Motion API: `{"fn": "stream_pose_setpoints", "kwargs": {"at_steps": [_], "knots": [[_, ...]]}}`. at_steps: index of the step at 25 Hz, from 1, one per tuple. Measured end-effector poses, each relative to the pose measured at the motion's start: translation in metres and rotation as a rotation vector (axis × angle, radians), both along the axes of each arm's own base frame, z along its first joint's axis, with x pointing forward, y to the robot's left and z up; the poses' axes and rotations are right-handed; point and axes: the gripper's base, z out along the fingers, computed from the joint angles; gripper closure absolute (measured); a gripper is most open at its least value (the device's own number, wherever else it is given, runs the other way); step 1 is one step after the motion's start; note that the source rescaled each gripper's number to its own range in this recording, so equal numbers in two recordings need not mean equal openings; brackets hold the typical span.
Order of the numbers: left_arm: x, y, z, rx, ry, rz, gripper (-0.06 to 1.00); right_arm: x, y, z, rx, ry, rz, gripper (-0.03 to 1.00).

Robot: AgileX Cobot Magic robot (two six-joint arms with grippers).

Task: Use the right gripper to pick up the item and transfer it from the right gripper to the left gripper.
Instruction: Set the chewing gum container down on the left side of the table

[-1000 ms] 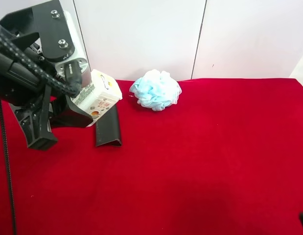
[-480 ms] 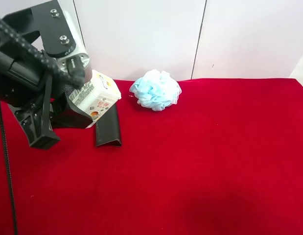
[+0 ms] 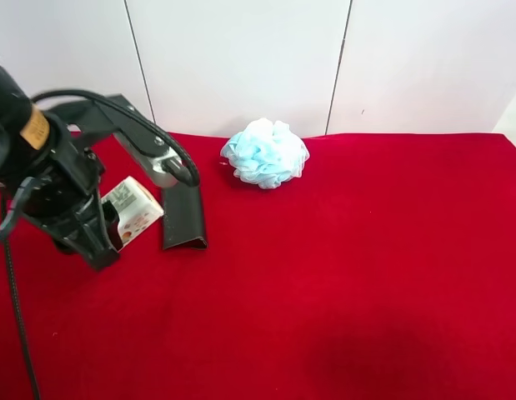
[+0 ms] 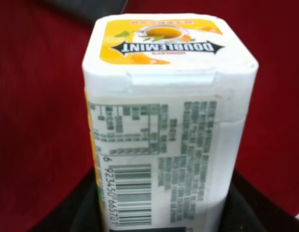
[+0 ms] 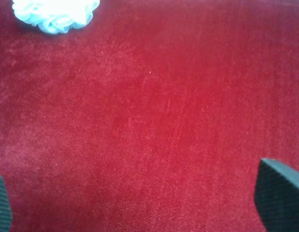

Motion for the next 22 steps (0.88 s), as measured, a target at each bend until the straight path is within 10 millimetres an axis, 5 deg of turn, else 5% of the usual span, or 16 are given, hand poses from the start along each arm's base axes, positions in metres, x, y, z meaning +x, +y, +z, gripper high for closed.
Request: {"fn": "stream_pose_setpoints", "kwargs": {"at_steps": [6, 13, 22], "knots": [[0.036, 0.016, -0.028, -0.007, 0.036, 0.137, 0.92, 0.000, 0.000, 0.000, 0.000, 0.000, 0.000, -0.03], [0.079, 0.064, -0.062, -0.014, 0.069, 0.313, 0.92, 0.000, 0.000, 0.000, 0.000, 0.000, 0.000, -0.03], [0.102, 0.087, -0.093, -0.032, 0.061, 0.405, 0.92, 0.000, 0.000, 0.000, 0.000, 0.000, 0.000, -0.03]]}}
